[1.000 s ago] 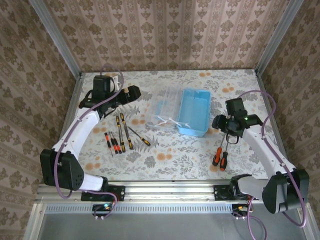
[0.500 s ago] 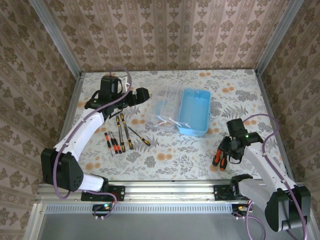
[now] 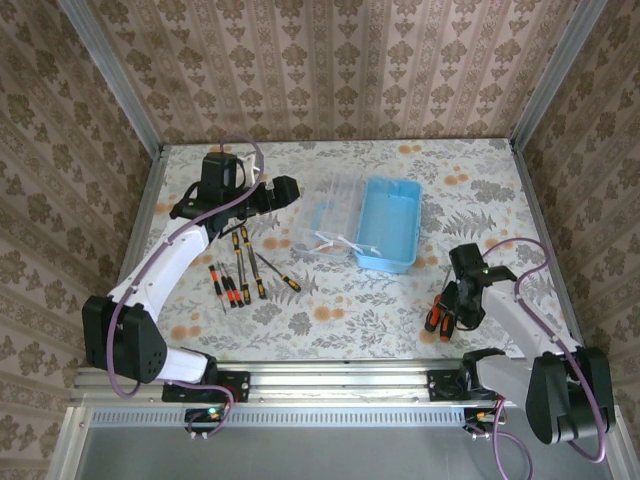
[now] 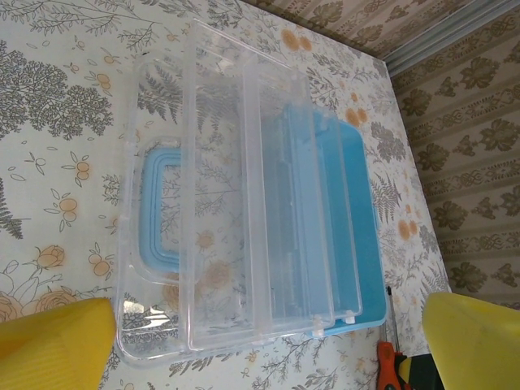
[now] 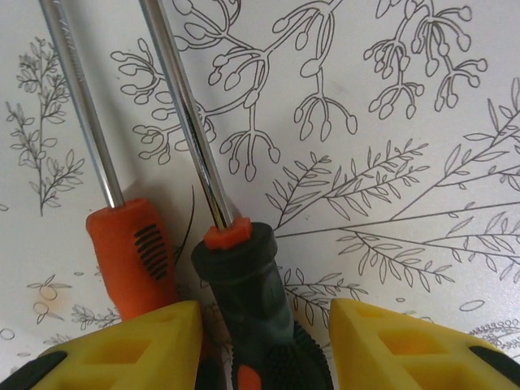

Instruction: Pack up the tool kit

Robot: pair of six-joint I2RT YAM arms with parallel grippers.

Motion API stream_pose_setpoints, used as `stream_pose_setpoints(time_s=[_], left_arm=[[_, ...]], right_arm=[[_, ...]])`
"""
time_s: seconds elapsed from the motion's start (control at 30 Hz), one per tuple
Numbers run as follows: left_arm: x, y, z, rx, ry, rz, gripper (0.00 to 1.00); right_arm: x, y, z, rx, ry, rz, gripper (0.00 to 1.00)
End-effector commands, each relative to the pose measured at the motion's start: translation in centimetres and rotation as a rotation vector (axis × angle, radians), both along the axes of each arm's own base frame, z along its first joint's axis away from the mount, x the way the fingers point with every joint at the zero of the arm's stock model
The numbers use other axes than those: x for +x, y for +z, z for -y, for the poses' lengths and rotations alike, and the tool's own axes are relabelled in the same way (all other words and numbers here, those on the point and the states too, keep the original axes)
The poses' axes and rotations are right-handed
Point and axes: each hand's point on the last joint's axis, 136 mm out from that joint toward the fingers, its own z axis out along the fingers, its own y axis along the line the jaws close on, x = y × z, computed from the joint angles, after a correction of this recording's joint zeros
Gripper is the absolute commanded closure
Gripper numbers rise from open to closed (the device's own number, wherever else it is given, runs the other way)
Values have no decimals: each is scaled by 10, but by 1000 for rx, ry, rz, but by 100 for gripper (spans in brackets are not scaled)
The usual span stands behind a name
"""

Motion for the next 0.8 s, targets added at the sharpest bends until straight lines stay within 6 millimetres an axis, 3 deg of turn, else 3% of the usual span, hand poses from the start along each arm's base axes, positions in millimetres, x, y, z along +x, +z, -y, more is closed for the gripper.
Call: stream_pose_setpoints(time_s=[0.0, 0.4, 0.77], left_arm=[[-5, 11, 0, -20, -5, 32, 2], [-4, 9, 1, -22, -6, 24, 2], [-2, 6, 0, -16, -2, 18, 2]], right_arm=[[8, -1, 2, 3, -9, 5, 55], [28, -13, 11, -11, -9, 0, 72], [42, 10, 22, -86, 34, 67, 80]])
